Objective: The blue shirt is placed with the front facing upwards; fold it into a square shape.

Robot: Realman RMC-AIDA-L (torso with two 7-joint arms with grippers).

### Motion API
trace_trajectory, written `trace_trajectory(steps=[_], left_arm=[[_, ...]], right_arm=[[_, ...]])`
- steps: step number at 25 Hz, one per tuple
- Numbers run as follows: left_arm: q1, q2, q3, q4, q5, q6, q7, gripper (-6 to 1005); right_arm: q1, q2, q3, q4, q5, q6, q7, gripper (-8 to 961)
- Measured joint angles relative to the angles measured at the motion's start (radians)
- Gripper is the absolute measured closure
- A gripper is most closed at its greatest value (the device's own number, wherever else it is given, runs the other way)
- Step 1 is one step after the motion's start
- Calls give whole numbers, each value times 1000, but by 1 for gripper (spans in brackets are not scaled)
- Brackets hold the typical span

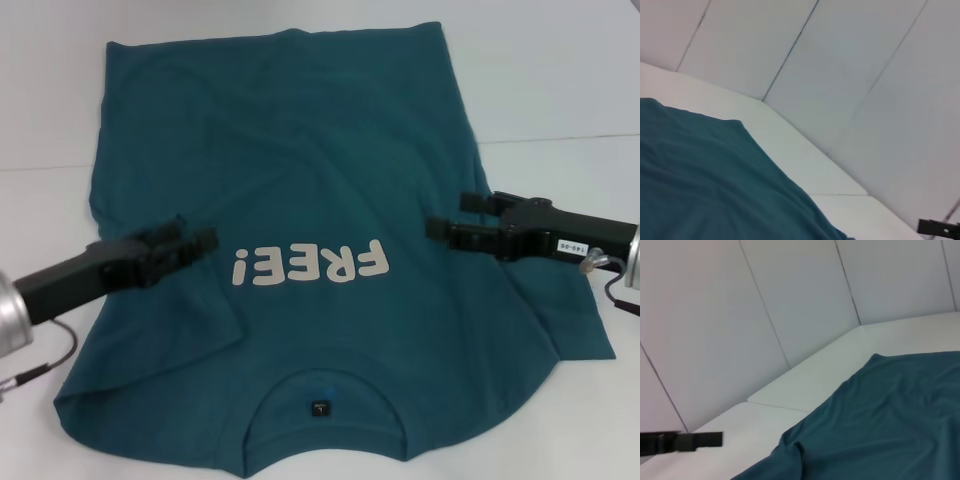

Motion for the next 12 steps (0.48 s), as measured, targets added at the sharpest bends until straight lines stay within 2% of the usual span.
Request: trace_trajectory(steps=[6, 7, 9, 12], left_arm=[[22, 2, -21, 2, 19, 82, 13, 182], [23, 2, -24, 5, 42, 104, 29, 177], [23, 2, -23, 5, 53, 116, 44, 167], [21, 2, -21, 1, 83, 151, 107, 142]], right_arm=[[-19, -23, -5, -29, -6, -3, 95, 12], [-30, -34, -7, -47, -14, -3, 131, 12], [-35, -39, -8, -55, -22, -3, 153, 12], [-56, -62, -5, -78, -52, 0, 239, 12]])
